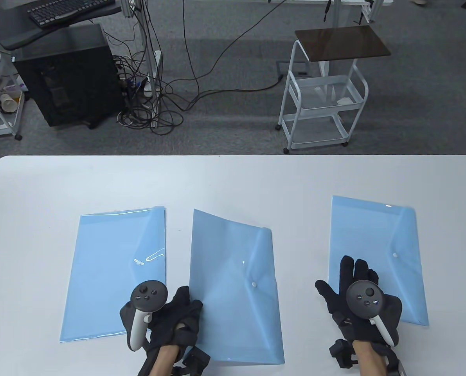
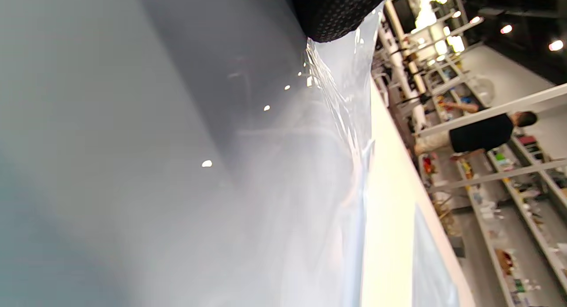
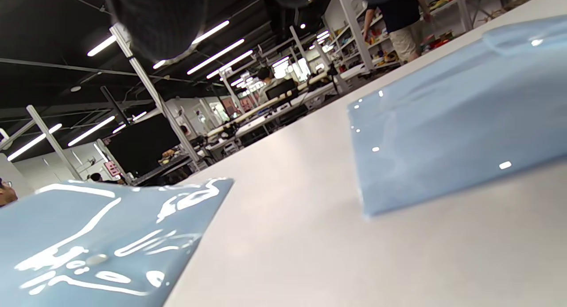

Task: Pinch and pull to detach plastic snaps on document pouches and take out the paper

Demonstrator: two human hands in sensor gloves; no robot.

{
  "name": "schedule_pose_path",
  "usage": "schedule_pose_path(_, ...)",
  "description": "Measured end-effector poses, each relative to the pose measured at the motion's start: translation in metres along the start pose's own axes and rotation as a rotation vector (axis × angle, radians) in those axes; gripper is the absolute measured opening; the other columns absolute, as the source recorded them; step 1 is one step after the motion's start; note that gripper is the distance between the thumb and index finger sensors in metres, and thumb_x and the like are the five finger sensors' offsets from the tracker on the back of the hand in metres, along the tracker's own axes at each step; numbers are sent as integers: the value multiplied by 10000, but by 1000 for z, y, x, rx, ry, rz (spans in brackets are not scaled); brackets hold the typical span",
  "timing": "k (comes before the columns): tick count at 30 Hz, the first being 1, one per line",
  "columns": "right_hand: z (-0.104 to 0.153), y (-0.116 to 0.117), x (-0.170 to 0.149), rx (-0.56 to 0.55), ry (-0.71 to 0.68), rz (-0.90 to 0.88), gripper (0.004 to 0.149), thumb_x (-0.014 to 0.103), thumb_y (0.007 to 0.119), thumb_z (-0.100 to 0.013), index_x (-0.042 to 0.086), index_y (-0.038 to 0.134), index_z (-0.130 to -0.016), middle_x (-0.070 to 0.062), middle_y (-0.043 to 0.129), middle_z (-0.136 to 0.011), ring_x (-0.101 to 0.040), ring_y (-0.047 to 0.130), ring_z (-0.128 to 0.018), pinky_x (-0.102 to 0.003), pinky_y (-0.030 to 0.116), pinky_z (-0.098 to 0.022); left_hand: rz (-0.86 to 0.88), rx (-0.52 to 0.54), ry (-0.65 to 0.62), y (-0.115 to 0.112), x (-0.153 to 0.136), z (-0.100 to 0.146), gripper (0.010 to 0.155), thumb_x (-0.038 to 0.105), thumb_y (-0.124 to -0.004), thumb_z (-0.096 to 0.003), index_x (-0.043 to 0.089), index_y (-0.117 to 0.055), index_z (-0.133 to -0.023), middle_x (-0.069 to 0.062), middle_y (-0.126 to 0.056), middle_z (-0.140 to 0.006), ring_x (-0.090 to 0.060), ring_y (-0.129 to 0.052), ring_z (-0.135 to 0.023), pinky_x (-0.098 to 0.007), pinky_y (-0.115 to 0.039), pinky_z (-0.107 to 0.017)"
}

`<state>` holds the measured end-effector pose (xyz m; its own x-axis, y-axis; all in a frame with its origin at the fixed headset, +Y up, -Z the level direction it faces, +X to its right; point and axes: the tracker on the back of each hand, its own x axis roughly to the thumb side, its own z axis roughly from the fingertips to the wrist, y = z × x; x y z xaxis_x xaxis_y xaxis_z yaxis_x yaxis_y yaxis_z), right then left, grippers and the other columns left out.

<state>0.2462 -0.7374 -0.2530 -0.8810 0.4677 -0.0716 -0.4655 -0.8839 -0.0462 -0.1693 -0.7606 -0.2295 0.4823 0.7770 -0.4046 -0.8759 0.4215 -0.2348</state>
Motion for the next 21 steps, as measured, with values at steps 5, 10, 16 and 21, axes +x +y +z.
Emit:
schedule_pose_path(5, 1, 3, 6, 5, -17, 31, 904, 620, 688, -515, 67, 344, -1142, -387, 328, -1187, -706, 356, -974, -860, 393, -572, -63, 27, 33, -6, -3, -3, 492, 269, -704, -569, 144, -562, -1024, -32, -924, -857, -201, -1101, -552, -331, -963, -368)
schedule_pose_path(10, 2, 6, 13, 16, -33, 63, 906, 621, 688, -515, 65, 345, -1142, -390, 328, -1186, -709, 344, -971, -863, 384, -570, -94, 31, 88, -9, -10, -6, 510, 276, -711, -571, 149, -560, -1042, -69, -908, -911, -245, -1089, -641, -351, -967, -397)
schedule_pose_path(16, 5, 8, 29, 40, -90, 103, 918, 629, 689, -513, 59, 340, -1143, -401, 318, -1182, -723, 329, -959, -864, 379, -564, -91, 37, 99, -10, -11, -4, 500, 294, -708, -577, 147, -576, -1037, -47, -906, -916, -216, -1083, -649, -339, -966, -410)
schedule_pose_path(21, 11, 10, 60, 108, -178, 110, 926, 632, 693, -517, 42, 351, -1142, -424, 329, -1168, -732, 357, -948, -863, 402, -556, -130, 63, 94, -13, -8, -2, 508, 297, -707, -576, 142, -572, -1041, -39, -911, -911, -207, -1084, -641, -330, -966, -413)
